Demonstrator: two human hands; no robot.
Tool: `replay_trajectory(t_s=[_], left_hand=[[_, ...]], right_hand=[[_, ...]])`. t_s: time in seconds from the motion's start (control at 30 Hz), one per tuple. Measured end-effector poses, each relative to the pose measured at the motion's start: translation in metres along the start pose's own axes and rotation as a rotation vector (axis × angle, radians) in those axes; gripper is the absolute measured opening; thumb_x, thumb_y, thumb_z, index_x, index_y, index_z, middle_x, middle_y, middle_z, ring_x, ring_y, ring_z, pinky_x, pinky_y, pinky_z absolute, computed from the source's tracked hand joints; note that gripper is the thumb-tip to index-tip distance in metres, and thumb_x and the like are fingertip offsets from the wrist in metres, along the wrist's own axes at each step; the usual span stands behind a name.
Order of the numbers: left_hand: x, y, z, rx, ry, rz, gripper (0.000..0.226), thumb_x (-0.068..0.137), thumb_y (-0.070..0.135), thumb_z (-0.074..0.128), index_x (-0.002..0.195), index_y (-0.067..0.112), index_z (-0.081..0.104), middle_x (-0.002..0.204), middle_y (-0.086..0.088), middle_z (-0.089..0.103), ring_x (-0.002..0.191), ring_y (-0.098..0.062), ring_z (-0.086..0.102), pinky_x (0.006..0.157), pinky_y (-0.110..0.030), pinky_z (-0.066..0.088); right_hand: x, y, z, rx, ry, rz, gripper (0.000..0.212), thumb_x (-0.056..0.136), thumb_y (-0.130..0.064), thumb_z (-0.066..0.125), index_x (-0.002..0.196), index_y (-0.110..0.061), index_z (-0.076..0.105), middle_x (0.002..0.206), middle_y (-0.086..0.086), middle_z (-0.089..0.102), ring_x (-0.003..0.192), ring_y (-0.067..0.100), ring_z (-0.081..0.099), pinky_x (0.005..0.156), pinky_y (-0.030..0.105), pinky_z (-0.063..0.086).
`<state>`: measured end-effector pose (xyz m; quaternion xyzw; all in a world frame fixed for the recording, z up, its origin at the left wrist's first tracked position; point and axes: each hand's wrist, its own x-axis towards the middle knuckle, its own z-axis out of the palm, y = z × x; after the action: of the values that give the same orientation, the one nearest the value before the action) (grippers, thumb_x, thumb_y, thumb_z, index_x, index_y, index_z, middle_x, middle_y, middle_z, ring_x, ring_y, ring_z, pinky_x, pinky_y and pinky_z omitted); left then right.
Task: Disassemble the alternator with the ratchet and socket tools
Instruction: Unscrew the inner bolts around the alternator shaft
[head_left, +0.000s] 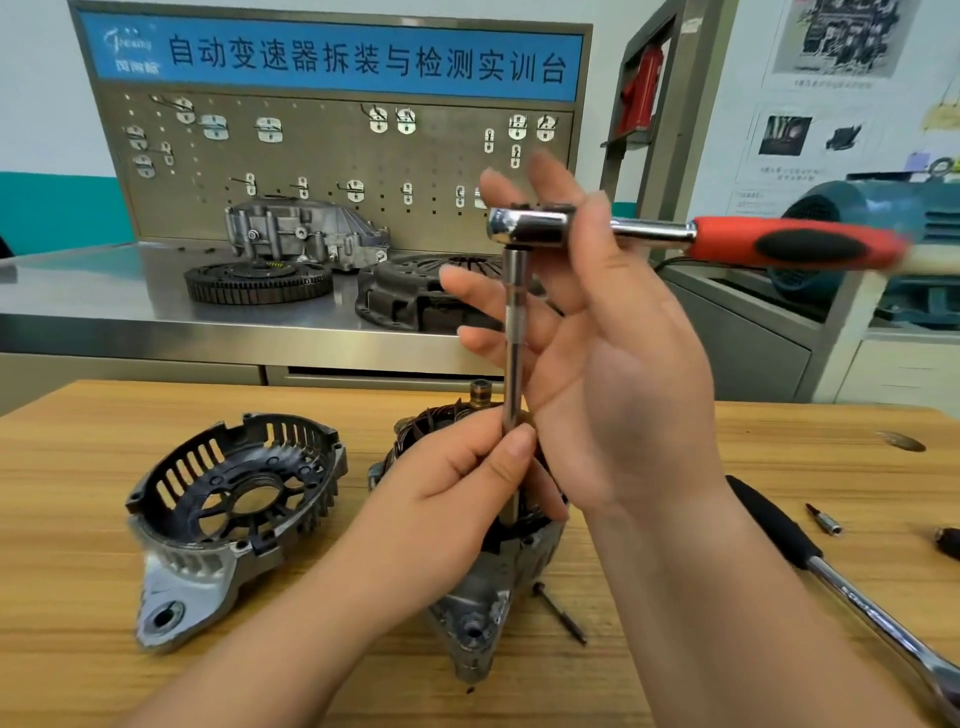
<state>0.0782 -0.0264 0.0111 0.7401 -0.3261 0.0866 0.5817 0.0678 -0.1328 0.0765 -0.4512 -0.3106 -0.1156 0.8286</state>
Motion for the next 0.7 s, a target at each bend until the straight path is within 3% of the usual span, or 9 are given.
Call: replay_trajectory(t_s=[0.13,0.27,0.4,0.5,0.6,0.7], left_hand=[[-0.0006,0.0010,0.0000,0.041,-0.014,0.007,0.037,0.087,0.048,0.040,0.092,0.021,0.064,0.087,0.003,0.072,0.086,-0.024,0.064,0.083,-0.050,0.049],[-0.0002,-0.0006,0.0019,0.059,0.048,-0.013,0.026,0.088,0.038,0.046,0.095,0.021,0.065,0.091,0.004,0.073,0.089,-0.019,0.066,0.084,-0.042,0.051],[-0.0003,-0.0020,0.0017,0.063,0.056,-0.012,0.031,0.088,0.037,0.046,0.095,0.017,0.068,0.088,0.004,0.073,0.086,-0.019,0.066,0.080,-0.038,0.050],[-0.0016,-0.0026,0.0018,0.033,0.040,-0.001,0.036,0.090,0.047,0.044,0.097,0.020,0.067,0.093,0.003,0.073,0.091,-0.019,0.066,0.084,-0.039,0.051],[-0.0021,-0.0023,0.0012,-0.004,0.012,0.005,0.038,0.088,0.050,0.039,0.101,0.025,0.064,0.098,0.005,0.072,0.097,-0.013,0.064,0.088,-0.031,0.050],[-0.0006,-0.0018,0.0019,0.042,0.018,0.015,0.028,0.090,0.043,0.044,0.095,0.023,0.063,0.084,0.010,0.071,0.083,-0.007,0.063,0.077,-0.023,0.050]], right_hand=[[0.0019,-0.0012,-0.0026,0.021,0.025,0.079,0.044,0.083,-0.047,0.046,0.111,-0.016,0.062,0.100,0.003,0.075,0.073,0.018,0.070,0.058,0.024,0.053],[0.0002,0.0000,-0.0003,-0.094,-0.011,-0.033,0.026,0.090,-0.032,0.052,0.112,-0.026,0.065,0.111,-0.004,0.071,0.087,0.016,0.067,0.063,0.024,0.053],[-0.0005,-0.0020,0.0005,-0.135,-0.051,-0.093,0.028,0.088,-0.021,0.056,0.115,-0.027,0.064,0.121,-0.006,0.067,0.094,0.017,0.065,0.067,0.024,0.052],[-0.0009,-0.0026,0.0003,-0.085,-0.036,-0.042,0.026,0.090,-0.027,0.052,0.113,-0.027,0.065,0.117,-0.005,0.070,0.089,0.017,0.067,0.065,0.024,0.054],[0.0002,-0.0039,-0.0011,-0.044,-0.003,0.043,0.030,0.093,-0.035,0.047,0.114,-0.021,0.064,0.111,0.000,0.073,0.084,0.019,0.069,0.062,0.023,0.054],[0.0015,-0.0041,-0.0030,-0.011,0.010,0.126,0.037,0.097,-0.042,0.041,0.108,-0.014,0.063,0.102,0.004,0.075,0.074,0.019,0.070,0.056,0.024,0.052]])
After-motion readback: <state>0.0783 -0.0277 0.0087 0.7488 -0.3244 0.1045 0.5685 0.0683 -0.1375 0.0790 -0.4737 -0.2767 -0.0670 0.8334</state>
